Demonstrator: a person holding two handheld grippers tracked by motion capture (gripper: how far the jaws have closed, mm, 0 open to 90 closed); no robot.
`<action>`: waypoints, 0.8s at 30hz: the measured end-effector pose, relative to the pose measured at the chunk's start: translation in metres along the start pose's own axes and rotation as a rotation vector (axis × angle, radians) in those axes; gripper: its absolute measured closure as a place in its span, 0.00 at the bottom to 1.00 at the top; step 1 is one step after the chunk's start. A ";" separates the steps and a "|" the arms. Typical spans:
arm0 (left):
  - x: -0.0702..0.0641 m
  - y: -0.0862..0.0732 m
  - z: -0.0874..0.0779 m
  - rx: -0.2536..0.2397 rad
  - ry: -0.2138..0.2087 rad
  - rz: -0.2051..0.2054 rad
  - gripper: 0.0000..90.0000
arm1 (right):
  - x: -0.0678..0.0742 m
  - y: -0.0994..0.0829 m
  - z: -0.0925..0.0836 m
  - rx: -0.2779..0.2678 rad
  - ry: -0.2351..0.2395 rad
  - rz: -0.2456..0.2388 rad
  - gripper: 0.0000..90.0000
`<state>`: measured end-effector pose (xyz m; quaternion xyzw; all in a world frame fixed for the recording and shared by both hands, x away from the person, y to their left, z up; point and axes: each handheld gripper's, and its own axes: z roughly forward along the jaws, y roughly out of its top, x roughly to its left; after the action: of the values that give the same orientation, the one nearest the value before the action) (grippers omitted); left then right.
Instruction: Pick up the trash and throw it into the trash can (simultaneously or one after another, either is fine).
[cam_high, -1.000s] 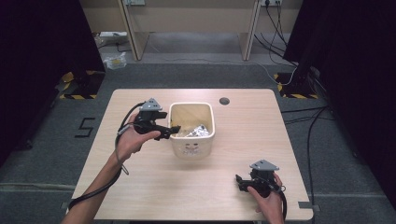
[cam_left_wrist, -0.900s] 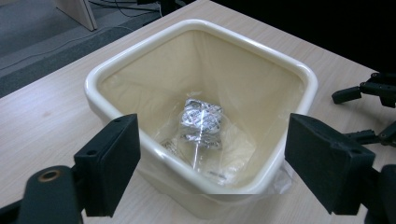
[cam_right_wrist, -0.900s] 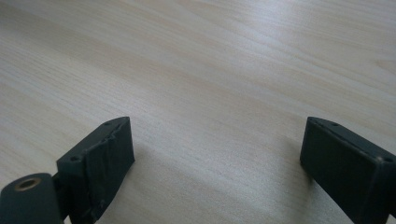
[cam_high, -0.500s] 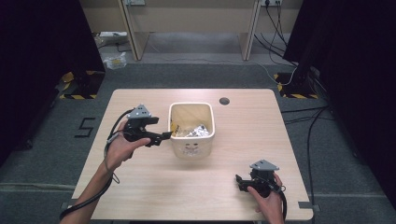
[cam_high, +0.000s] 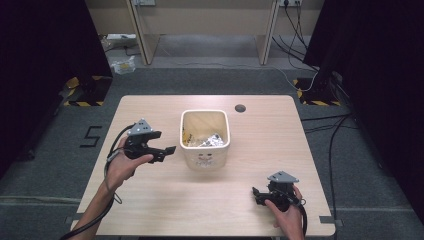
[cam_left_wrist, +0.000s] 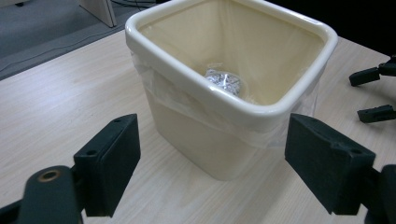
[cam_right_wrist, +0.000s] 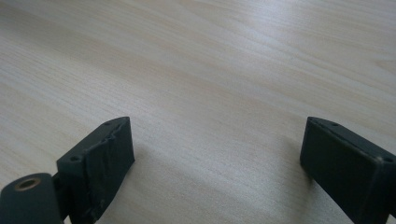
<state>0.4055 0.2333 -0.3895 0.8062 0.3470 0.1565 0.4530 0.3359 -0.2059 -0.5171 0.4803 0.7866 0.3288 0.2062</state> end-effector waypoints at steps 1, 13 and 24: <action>0.000 -0.002 0.000 -0.002 -0.003 -0.004 0.20 | 0.000 0.000 0.000 0.000 0.000 0.000 0.11; -0.003 -0.027 0.003 -0.005 0.006 -0.019 0.20 | 0.000 0.000 0.000 0.000 0.000 0.000 0.11; -0.005 -0.050 0.006 0.018 0.019 -0.013 0.20 | 0.000 0.000 0.000 0.001 -0.001 0.000 0.11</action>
<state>0.3844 0.2429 -0.4344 0.8065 0.3579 0.1579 0.4433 0.3359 -0.2058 -0.5170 0.4806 0.7865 0.3282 0.2064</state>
